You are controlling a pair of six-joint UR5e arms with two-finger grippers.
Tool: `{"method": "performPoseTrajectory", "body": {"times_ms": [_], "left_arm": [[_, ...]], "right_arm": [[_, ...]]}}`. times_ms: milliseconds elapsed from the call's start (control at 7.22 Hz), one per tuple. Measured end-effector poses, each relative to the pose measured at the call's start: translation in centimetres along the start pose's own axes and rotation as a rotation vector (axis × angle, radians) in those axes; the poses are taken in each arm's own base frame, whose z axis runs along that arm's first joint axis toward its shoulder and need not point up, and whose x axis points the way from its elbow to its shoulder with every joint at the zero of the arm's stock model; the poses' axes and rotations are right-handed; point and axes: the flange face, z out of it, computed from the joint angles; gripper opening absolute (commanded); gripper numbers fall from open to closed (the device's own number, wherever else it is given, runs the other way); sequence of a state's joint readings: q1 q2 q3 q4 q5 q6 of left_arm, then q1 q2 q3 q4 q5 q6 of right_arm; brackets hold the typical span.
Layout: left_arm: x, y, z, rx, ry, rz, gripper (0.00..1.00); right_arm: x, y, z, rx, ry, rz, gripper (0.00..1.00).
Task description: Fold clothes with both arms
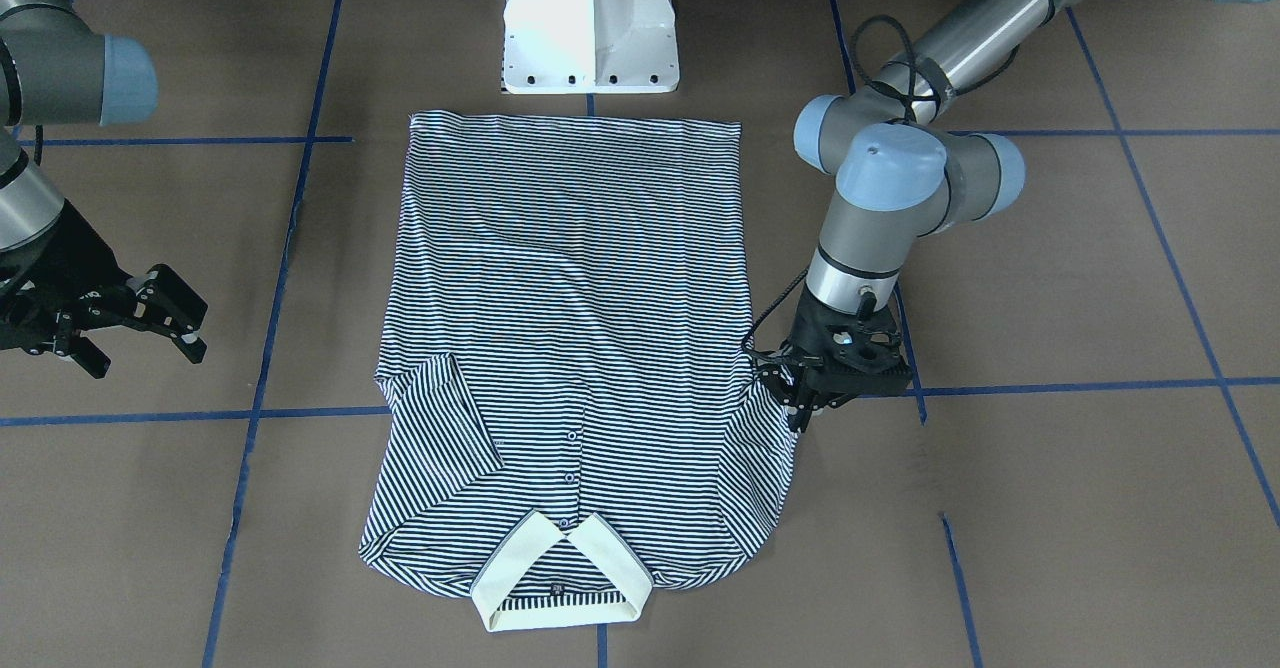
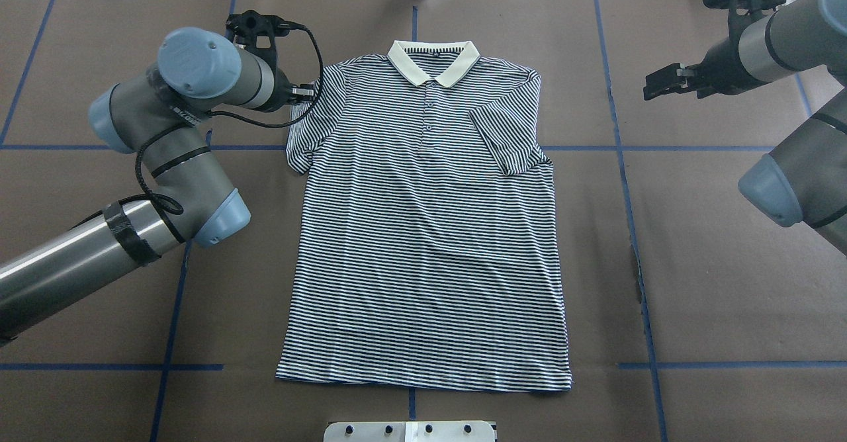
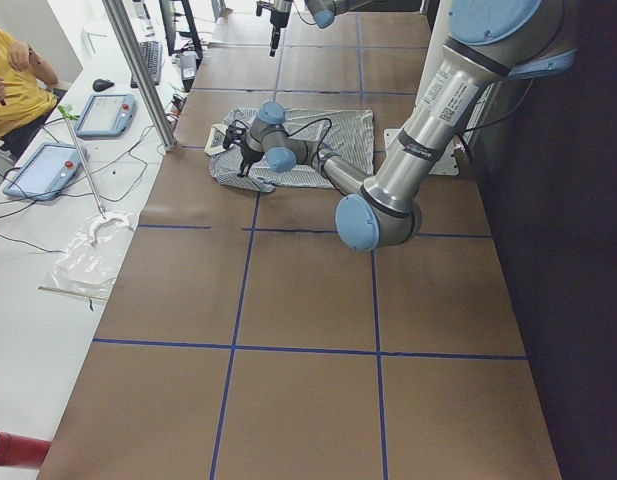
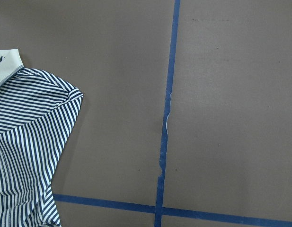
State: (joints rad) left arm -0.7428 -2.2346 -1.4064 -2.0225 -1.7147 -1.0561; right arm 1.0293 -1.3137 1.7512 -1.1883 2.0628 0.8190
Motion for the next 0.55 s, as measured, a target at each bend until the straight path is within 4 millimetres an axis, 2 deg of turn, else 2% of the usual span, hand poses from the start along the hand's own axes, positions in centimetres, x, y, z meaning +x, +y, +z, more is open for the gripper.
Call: {"method": "performPoseTrajectory", "body": {"times_ms": [138,415,554], "left_arm": [[3.4,-0.5,-0.3,-0.025,-0.024,-0.037,0.00],[9.8,-1.2,1.3,-0.048,-0.061,-0.104,0.00],[12.0,-1.2,1.9,-0.053,-0.069,-0.125,0.82]], "right_arm": [[0.0,0.0,0.0,0.001,0.000,0.001,1.00],[0.0,0.0,0.0,0.002,0.000,0.003,1.00],[0.0,0.0,0.0,0.002,-0.001,0.005,1.00]]}}
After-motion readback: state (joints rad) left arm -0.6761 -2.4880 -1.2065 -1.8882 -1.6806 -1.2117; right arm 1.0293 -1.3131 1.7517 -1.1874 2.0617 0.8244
